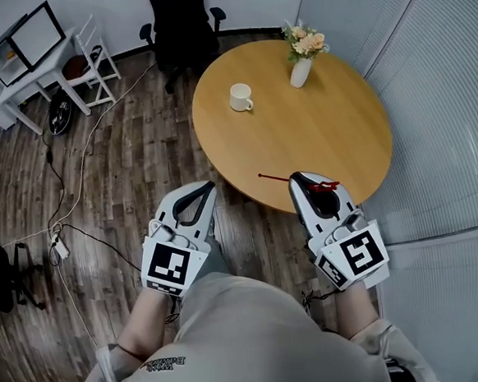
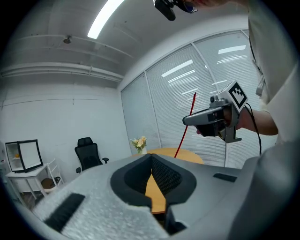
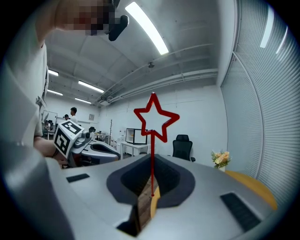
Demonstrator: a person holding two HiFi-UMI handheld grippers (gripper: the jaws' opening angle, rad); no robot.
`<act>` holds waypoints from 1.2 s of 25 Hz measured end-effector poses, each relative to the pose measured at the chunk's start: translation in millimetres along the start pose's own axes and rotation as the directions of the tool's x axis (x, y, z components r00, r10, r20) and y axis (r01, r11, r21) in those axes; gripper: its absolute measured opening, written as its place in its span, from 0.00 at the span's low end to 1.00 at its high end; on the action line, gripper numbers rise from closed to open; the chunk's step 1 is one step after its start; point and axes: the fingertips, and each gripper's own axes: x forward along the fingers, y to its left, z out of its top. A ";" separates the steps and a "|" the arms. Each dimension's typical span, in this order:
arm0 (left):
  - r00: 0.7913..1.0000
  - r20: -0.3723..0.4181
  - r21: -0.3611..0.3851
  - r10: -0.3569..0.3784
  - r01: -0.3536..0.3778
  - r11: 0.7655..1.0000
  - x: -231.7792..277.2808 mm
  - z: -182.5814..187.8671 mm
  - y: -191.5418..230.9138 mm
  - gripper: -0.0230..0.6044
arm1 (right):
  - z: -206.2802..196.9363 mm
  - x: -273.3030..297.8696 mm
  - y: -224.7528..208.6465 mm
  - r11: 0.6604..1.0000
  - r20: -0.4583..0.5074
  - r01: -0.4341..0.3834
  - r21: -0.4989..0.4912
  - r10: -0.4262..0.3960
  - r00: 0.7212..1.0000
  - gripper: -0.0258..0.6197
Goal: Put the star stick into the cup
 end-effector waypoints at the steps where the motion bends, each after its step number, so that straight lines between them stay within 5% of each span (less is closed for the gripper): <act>1: 1.000 0.000 -0.001 0.001 -0.001 1.000 4.1 -1.0 6.2 0.07 | -0.6 6.6 -3.1 1.000 -0.001 0.000 0.002 0.000 1.000 0.09; 17: 0.998 -0.025 -0.021 -0.051 0.050 0.999 83.1 -4.3 131.7 0.07 | 15.2 140.7 -57.2 0.998 -0.063 0.059 0.030 -0.058 0.996 0.09; 30: 0.986 -0.007 -0.048 -0.168 0.168 0.985 158.0 -12.5 241.2 0.07 | 32.4 258.7 -103.0 0.984 -0.086 0.176 0.018 -0.174 0.981 0.09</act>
